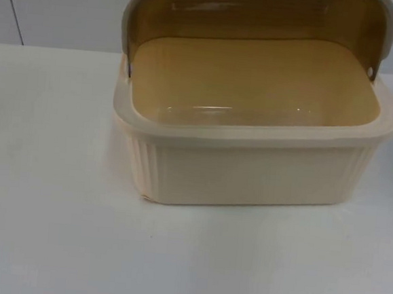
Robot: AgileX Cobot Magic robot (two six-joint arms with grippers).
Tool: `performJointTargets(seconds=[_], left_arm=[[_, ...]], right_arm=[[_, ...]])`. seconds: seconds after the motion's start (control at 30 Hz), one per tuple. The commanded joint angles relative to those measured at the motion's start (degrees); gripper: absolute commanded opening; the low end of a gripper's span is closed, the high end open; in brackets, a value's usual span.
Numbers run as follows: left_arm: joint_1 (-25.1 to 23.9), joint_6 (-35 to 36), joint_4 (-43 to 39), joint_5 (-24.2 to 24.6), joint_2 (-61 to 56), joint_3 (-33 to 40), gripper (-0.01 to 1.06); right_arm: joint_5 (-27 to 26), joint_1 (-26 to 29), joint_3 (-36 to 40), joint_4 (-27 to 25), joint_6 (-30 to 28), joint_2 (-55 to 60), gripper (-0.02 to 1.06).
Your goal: Open the box lid with the left hand, place the block into the box with the right hand, then close the box lid with the left hand.
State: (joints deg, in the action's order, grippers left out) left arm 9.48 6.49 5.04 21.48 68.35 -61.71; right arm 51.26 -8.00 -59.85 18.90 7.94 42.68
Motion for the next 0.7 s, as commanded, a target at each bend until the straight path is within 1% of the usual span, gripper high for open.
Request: performJointTargets(seconds=[0.0, 0.03, 0.07, 0.17, 0.2, 0.3, 0.37, 0.4, 0.43, 0.5, 0.57, 0.67], left_arm=[[-2.4, -18.08, 17.93, 4.11, 0.35, 0.32, 0.0], [-3.81, -26.21, 24.6, 5.74, 0.96, 0.32, 0.0], [-4.64, -28.92, 28.99, 5.59, 0.97, 0.32, 0.0], [-4.96, -26.74, 26.86, 0.32, 0.6, 0.32, 0.0], [-4.96, -26.35, 25.35, -0.47, 0.6, 0.32, 0.0], [-4.96, -26.07, 26.95, -1.21, 0.11, 0.32, 0.0], [-4.96, -26.07, 25.57, -0.85, -0.47, 0.32, 0.0], [-4.96, -26.07, 23.83, -1.99, -0.61, 0.32, 0.0], [-4.96, -26.07, 23.83, -1.99, -0.61, 0.32, 0.0], [-4.96, -26.07, 20.44, -4.84, -0.61, 0.32, 0.0], [-4.96, -26.07, 19.93, -7.19, -0.61, 0.32, 0.0], [-4.96, -25.8, 19.93, -7.64, -0.38, 0.32, 0.0]], right_arm=[[-0.32, -0.05, -0.38, -0.07, 0.42, -0.29, 1.05], [-0.51, -0.05, -0.38, -0.07, 0.42, -0.29, 1.05], [-0.51, -0.05, -0.38, -0.07, 0.42, -0.29, 1.05], [-0.51, -0.05, -0.38, -0.07, 0.42, -0.29, 1.05], [-0.61, -0.05, -0.38, -0.39, 0.42, -0.29, 1.05], [-0.25, -0.05, -0.38, -1.22, 0.42, -0.29, 1.05], [-0.11, -0.05, -0.38, -1.63, 0.42, -0.29, 1.05], [-0.11, -0.05, -0.38, -1.63, 0.42, -0.29, 1.05], [-0.11, -0.05, -0.38, -1.63, 0.42, -0.29, 1.05], [-0.11, -0.05, -0.38, -1.63, 0.42, -0.29, 1.05], [-0.11, -0.05, -0.38, -1.63, 0.42, -0.29, 1.05], [-0.11, -0.05, -0.38, -1.51, 0.42, -0.29, 1.05]])
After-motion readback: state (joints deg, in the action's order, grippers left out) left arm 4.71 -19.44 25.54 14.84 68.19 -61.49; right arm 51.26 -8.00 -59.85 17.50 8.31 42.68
